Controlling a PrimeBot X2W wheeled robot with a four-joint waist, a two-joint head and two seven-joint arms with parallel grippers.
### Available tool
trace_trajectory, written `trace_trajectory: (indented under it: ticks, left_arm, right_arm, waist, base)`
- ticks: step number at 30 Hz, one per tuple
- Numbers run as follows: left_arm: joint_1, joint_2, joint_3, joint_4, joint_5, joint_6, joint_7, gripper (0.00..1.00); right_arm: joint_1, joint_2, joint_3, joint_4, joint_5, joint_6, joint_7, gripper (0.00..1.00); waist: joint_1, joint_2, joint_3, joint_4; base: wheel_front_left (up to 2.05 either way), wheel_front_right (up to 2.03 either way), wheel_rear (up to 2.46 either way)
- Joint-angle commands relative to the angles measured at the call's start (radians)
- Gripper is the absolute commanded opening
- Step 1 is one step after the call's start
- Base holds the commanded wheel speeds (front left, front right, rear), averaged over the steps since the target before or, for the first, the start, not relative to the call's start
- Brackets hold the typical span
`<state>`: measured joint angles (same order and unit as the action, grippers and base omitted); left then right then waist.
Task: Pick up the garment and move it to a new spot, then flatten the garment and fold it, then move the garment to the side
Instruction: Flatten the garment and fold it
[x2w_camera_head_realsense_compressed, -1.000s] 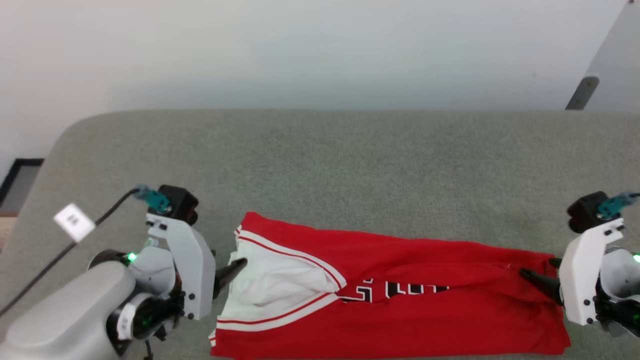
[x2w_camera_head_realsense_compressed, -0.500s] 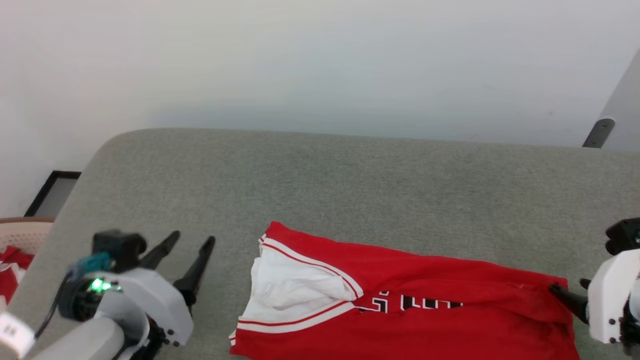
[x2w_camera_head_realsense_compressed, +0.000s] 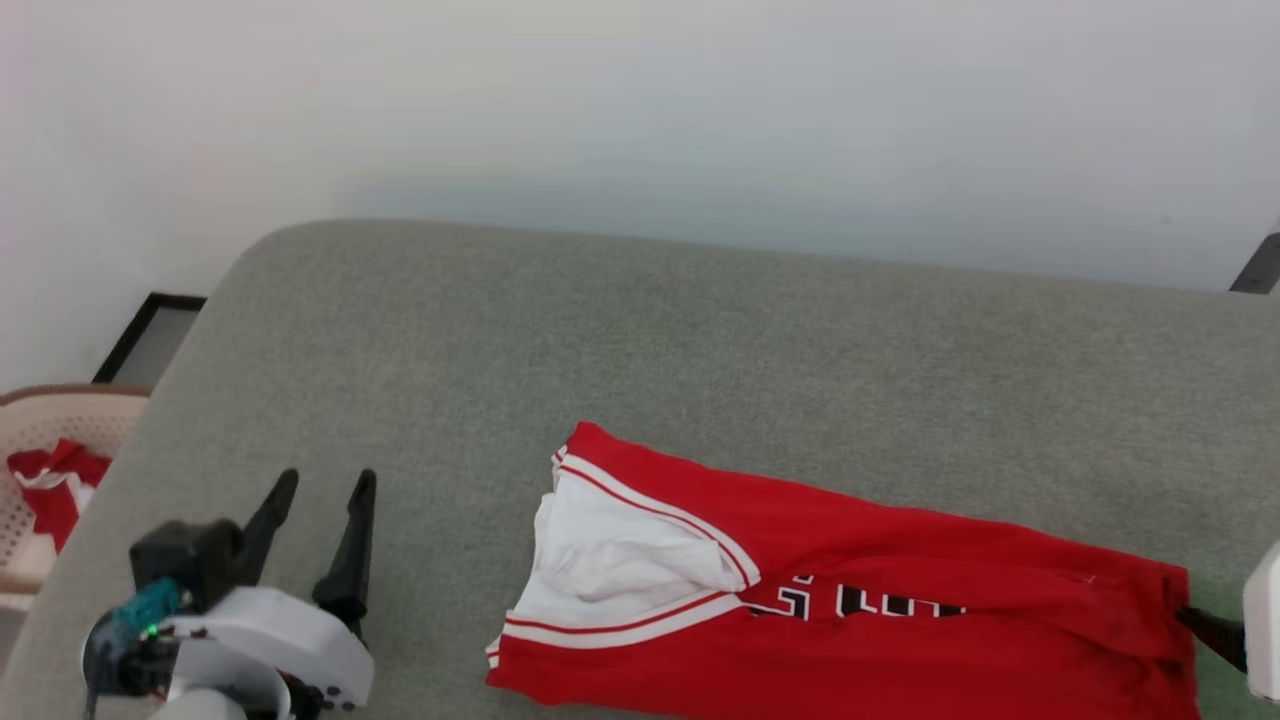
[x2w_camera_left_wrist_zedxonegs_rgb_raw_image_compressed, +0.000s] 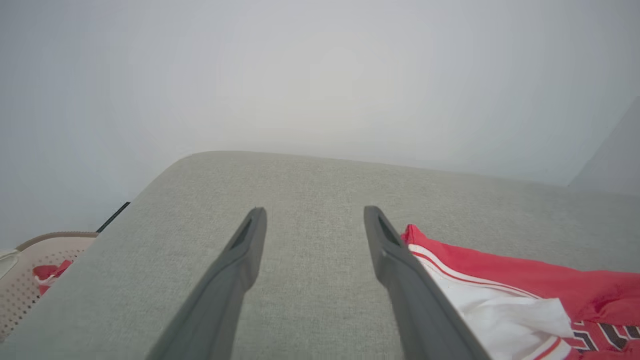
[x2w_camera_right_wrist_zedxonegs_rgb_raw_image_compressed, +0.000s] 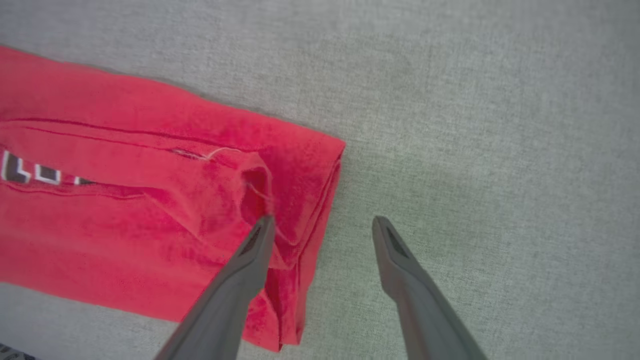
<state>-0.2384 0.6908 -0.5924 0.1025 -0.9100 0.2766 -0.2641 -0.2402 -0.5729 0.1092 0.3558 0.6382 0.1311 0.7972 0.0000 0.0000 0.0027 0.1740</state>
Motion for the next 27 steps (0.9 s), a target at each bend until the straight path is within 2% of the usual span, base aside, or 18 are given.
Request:
trace_trajectory:
  ticks: [1, 9, 20, 21, 22, 23, 27]
  left_arm:
    - [0.030, -0.026, 0.037, -0.003, 0.034, -0.015, 0.001, 1.00]
    - [0.122, -0.144, 0.214, 0.008, 0.174, -0.082, 0.001, 1.00]
    - [0.164, -0.263, 0.359, 0.033, 0.286, -0.173, 0.000, 1.00]
    - [0.164, -0.270, 0.370, 0.035, 0.293, -0.178, 0.000, 1.00]
    - [0.165, -0.277, 0.380, 0.036, 0.301, -0.182, 0.000, 1.00]
    - [0.167, -0.285, 0.389, 0.039, 0.309, -0.190, 0.000, 1.00]
    - [0.171, -0.303, 0.411, 0.045, 0.328, -0.208, 0.000, 1.00]
  right_arm:
    - [0.006, -0.002, -0.010, 0.008, -0.013, -0.001, 0.015, 1.00]
    - [-0.004, 0.029, -0.025, 0.054, -0.021, -0.001, 0.053, 1.00]
    - [-0.026, 0.111, 0.025, 0.179, 0.021, 0.000, 0.103, 1.00]
    - [-0.028, 0.114, 0.035, 0.186, 0.026, 0.002, 0.117, 0.95]
    - [-0.028, 0.113, 0.047, 0.189, 0.032, 0.002, 0.131, 0.31]
    - [-0.024, 0.108, 0.060, 0.188, 0.038, 0.002, 0.143, 0.00]
    - [-0.033, 0.087, 0.059, 0.188, 0.042, 0.002, 0.129, 0.00]
  waist:
    - [0.0000, 0.0000, 0.021, 0.017]
    - [0.0000, 0.0000, 0.068, 0.046]
    - [0.0000, 0.0000, 0.114, 0.066]
    - [0.0000, 0.0000, 0.117, 0.066]
    - [0.0000, 0.0000, 0.119, 0.066]
    - [0.0000, 0.0000, 0.121, 0.067]
    - [0.0000, 0.0000, 0.126, 0.066]
  base:
    - [0.00, 0.00, 0.00]
    - [0.00, 0.00, 0.00]
    - [0.00, 0.00, 0.00]
    - [0.00, 0.00, 0.00]
    - [0.00, 0.00, 0.00]
    - [0.00, 0.00, 0.00]
    - [0.00, 0.00, 0.00]
